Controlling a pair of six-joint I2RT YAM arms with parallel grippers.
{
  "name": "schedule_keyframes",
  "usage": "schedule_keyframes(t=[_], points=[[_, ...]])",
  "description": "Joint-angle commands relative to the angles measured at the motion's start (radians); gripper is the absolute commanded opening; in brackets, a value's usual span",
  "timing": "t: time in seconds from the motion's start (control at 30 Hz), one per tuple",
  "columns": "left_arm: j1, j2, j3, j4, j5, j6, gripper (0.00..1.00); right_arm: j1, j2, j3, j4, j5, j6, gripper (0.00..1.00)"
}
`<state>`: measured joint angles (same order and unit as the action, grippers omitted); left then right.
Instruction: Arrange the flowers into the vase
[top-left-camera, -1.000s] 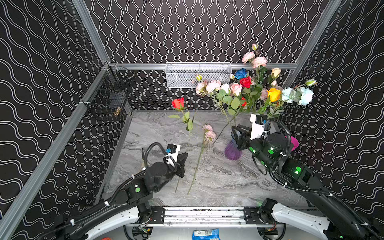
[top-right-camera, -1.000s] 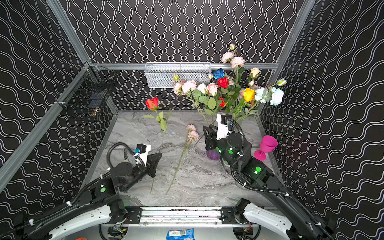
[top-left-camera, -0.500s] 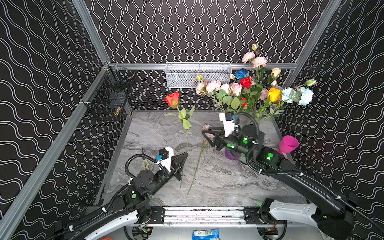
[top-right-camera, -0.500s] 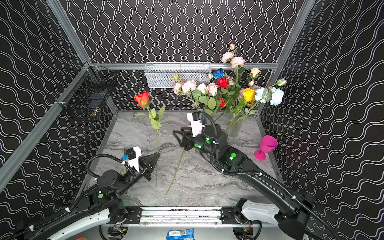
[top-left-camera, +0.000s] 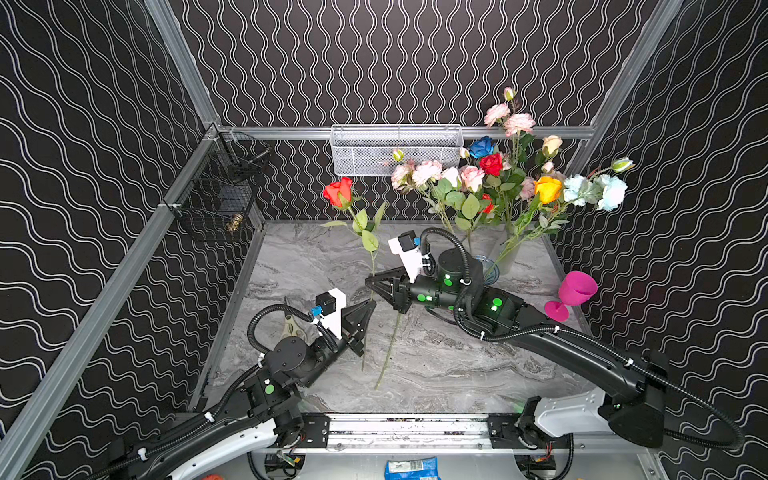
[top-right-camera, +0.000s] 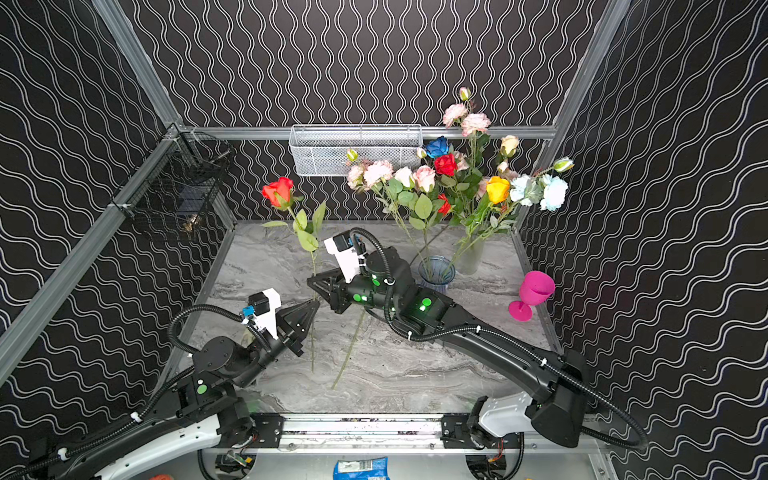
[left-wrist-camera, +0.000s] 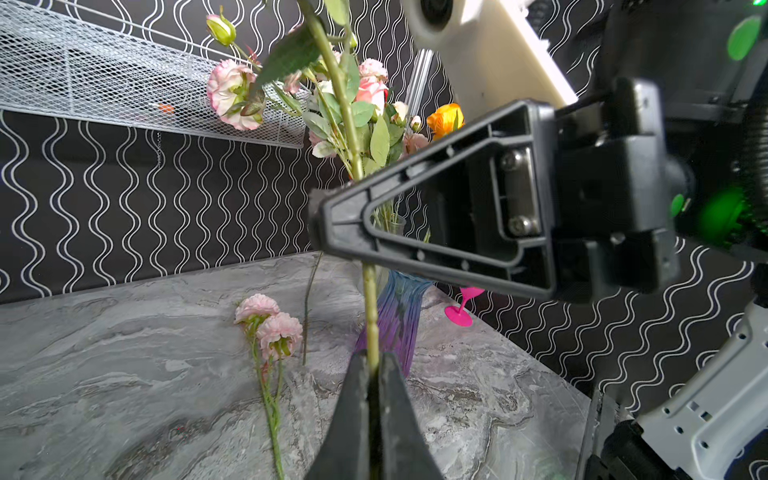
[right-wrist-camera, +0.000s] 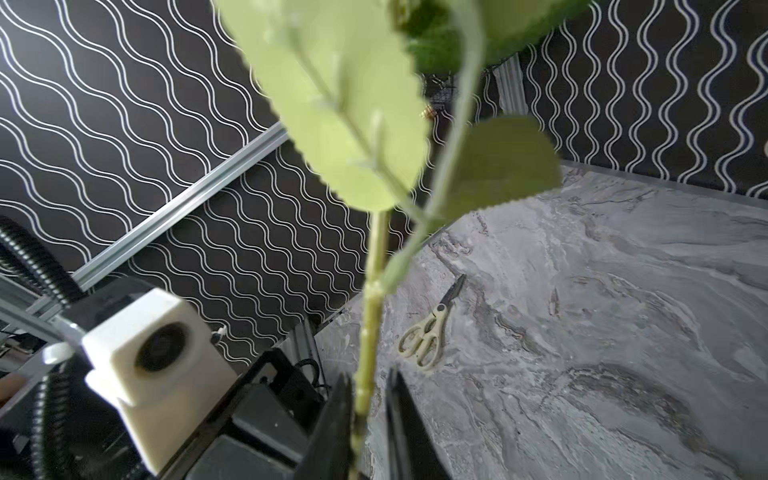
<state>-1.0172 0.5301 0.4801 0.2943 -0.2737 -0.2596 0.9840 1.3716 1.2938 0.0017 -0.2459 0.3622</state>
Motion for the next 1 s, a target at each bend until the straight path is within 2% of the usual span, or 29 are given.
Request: schedule_keyframes(t=[0.0, 0.03, 0.13, 0.17, 0.23, 0.27, 0.5, 0.57, 0.63, 0.8, 0.97], points=[[0.0, -0.017, 0.002, 0.03, 0.012, 0.003, 0.0, 0.003, 0.014, 0.021, 0.052, 0.003, 0.009, 0.02], [0.0, -0.022, 0.002, 0.024, 0.004, 0.0, 0.0, 0.005, 0.017, 0.025, 0.052, 0.009, 0.008, 0.0], [0.0, -0.038, 0.005, -0.014, -0.044, -0.031, 0.5, 0.013, 0.015, 0.035, 0.039, 0.045, -0.004, 0.0], [0.0, -0.047, 0.002, -0.029, -0.061, -0.045, 0.62, 0.015, 0.009, 0.036, 0.029, 0.075, -0.014, 0.0], [0.0, -0.077, -0.014, -0.064, -0.101, -0.075, 0.74, 0.014, -0.009, 0.039, -0.004, 0.138, -0.042, 0.0], [0.0, -0.098, -0.027, -0.084, -0.127, -0.095, 0.77, 0.015, -0.023, 0.045, -0.032, 0.184, -0.068, 0.0], [0.0, -0.207, -0.128, -0.322, -0.401, -0.331, 0.82, 0.009, -0.174, 0.099, -0.234, 0.606, -0.29, 0.0], [0.0, -0.219, -0.158, -0.342, -0.423, -0.359, 0.83, -0.01, -0.213, 0.115, -0.254, 0.741, -0.354, 0.0], [0.0, -0.219, -0.181, -0.327, -0.414, -0.362, 0.83, -0.062, -0.233, 0.142, -0.275, 0.822, -0.392, 0.0], [0.0, -0.173, -0.17, -0.306, -0.405, -0.36, 0.83, -0.253, -0.261, 0.183, -0.285, 0.841, -0.407, 0.0], [0.0, -0.105, -0.141, -0.3, -0.374, -0.361, 0.84, -0.312, -0.246, 0.213, -0.255, 0.869, -0.422, 0.0]])
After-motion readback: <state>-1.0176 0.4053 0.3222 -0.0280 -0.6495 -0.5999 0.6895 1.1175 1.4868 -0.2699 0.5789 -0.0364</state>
